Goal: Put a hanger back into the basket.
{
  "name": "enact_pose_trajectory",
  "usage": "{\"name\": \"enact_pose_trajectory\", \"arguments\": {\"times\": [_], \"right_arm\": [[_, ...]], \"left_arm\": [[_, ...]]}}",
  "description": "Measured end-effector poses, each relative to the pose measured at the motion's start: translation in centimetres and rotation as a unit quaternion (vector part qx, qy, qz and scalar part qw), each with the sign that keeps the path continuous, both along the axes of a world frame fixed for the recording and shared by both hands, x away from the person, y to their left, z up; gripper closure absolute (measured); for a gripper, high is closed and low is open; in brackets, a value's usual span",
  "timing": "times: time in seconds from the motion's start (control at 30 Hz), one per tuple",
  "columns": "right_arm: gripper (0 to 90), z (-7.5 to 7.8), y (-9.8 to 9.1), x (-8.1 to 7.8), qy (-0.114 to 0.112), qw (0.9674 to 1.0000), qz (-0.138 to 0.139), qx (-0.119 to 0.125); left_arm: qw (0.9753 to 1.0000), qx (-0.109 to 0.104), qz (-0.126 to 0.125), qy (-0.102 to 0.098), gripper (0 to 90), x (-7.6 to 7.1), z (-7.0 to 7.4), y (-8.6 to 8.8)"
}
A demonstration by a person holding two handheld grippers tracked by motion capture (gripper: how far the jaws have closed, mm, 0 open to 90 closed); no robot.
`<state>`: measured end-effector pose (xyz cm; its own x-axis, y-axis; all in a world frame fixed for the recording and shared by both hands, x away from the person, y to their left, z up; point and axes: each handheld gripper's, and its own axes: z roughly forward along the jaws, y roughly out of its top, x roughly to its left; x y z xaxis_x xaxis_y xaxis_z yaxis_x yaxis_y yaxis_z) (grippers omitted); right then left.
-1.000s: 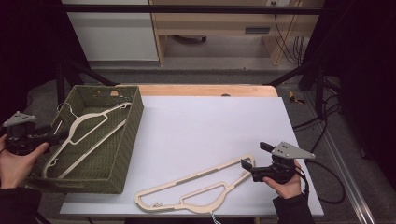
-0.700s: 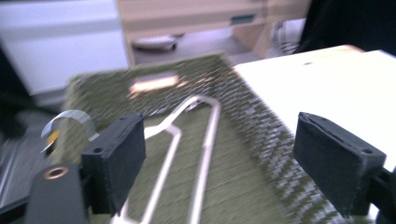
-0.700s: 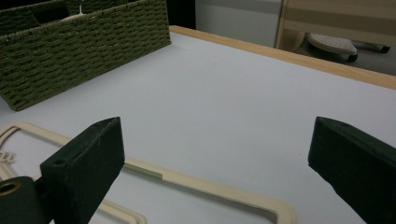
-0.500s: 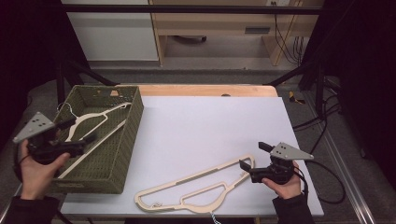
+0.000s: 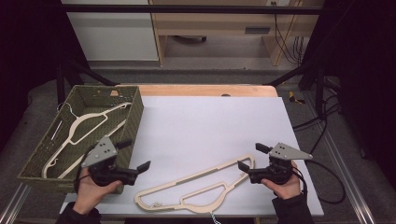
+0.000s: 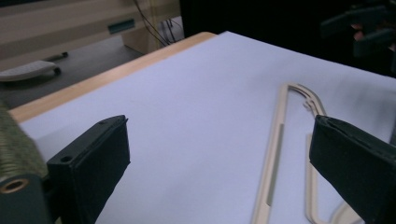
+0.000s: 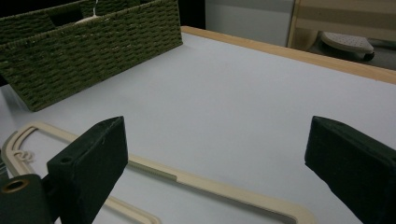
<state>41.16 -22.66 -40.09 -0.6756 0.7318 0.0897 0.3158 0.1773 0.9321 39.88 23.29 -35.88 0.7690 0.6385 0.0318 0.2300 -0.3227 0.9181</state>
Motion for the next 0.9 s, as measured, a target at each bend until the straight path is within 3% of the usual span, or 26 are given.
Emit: {"name": "enact_pose_trajectory", "arguments": {"times": [0.07,0.13,0.4,0.67,0.8,0.9], "right_arm": [[5.5,0.0,0.0,0.0,-0.001,1.0000,-0.002,0.000],[5.5,0.0,0.0,0.0,-0.004,1.0000,-0.003,-0.001],[4.5,-0.1,0.0,-0.1,0.000,1.0000,-0.005,-0.006],[3.7,0.0,0.2,-0.2,0.014,0.9999,-0.007,-0.007],[4.4,-0.1,0.3,-0.3,0.007,0.9999,-0.012,-0.010],[4.4,0.0,0.2,-0.3,0.008,0.9999,-0.012,-0.010]], "left_arm": [[0.9998,0.017,-0.008,0.006,4.9,-0.2,-0.7,-0.9],[0.9997,0.012,-0.018,0.013,5.2,-0.3,-1.4,-1.7],[0.9976,0.035,-0.045,0.039,6.3,-0.9,-3.6,-3.9],[0.9927,0.072,-0.079,0.057,7.1,-1.7,-5.1,-5.3],[0.9907,0.080,-0.089,0.066,7.0,-2.0,-5.6,-5.7],[0.9876,0.094,-0.102,0.074,7.4,-2.2,-6.1,-6.2]]}}
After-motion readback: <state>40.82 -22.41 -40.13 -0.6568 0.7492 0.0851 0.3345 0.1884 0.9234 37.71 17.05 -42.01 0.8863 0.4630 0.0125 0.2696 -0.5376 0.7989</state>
